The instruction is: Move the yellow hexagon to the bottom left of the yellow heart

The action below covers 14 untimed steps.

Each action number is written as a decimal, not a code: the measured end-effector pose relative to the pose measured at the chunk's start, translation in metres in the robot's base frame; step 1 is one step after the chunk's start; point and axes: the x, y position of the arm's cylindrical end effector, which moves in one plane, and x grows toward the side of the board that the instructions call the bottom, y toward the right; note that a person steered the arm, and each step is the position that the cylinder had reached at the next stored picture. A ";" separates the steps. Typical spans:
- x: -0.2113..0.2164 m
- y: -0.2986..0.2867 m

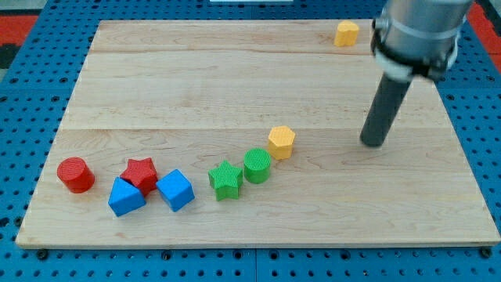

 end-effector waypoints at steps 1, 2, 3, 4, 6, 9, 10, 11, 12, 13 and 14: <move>-0.006 -0.060; -0.008 -0.080; 0.007 -0.094; -0.021 -0.116; -0.023 -0.139; -0.098 -0.183; -0.042 -0.196; -0.082 -0.162; -0.136 -0.127; -0.101 -0.120; -0.104 -0.085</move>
